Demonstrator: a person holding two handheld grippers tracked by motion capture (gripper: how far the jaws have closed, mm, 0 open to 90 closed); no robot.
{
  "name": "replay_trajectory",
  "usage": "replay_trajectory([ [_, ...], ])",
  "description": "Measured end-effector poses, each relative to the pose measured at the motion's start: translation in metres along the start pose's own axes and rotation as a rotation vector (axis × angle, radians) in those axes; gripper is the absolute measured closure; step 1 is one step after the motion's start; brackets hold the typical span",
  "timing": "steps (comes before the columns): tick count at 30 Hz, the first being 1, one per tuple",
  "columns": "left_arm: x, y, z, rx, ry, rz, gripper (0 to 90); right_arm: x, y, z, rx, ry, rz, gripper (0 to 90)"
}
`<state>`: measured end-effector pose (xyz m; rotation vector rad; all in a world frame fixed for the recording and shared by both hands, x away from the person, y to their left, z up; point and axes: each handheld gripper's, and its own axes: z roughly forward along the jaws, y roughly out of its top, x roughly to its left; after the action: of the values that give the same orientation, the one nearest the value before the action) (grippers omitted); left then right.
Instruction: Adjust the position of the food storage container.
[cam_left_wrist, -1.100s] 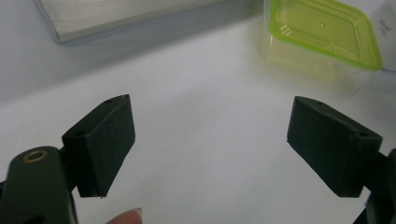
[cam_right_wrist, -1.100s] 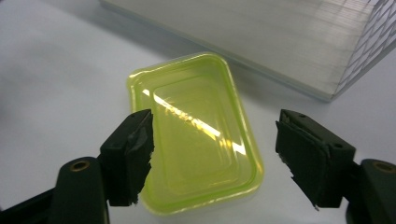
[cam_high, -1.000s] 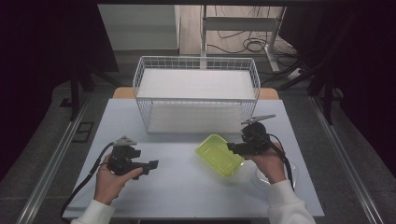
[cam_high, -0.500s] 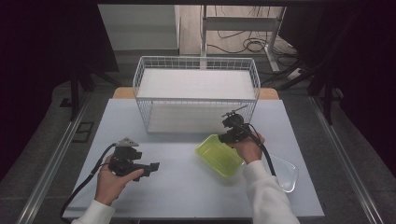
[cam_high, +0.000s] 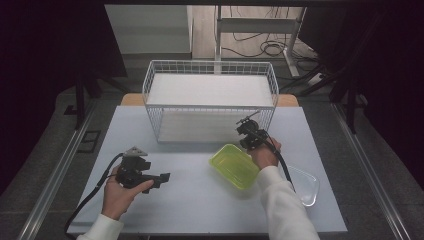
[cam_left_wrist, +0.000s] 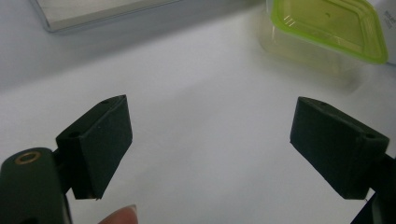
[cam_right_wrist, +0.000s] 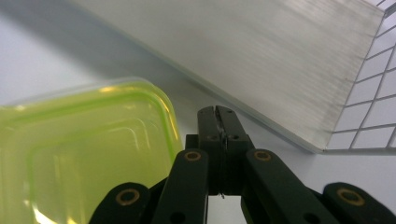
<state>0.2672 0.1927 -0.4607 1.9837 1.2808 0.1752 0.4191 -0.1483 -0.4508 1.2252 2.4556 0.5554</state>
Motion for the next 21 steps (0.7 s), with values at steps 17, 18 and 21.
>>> replay_trajectory([
  [17, -0.002, -0.001, 0.004, 0.011, 0.001, -0.012, 11.5, 0.024, -0.001, 0.007, 0.036, 0.041, -0.102, 89.2],
  [18, -0.002, -0.001, 0.004, 0.014, 0.001, -0.007, 11.5, 0.027, -0.001, 0.006, 0.035, 0.048, -0.109, 89.2],
  [21, -0.003, -0.001, 0.006, 0.017, 0.001, -0.011, 11.5, 0.035, -0.002, 0.006, 0.029, 0.067, -0.128, 89.2],
])
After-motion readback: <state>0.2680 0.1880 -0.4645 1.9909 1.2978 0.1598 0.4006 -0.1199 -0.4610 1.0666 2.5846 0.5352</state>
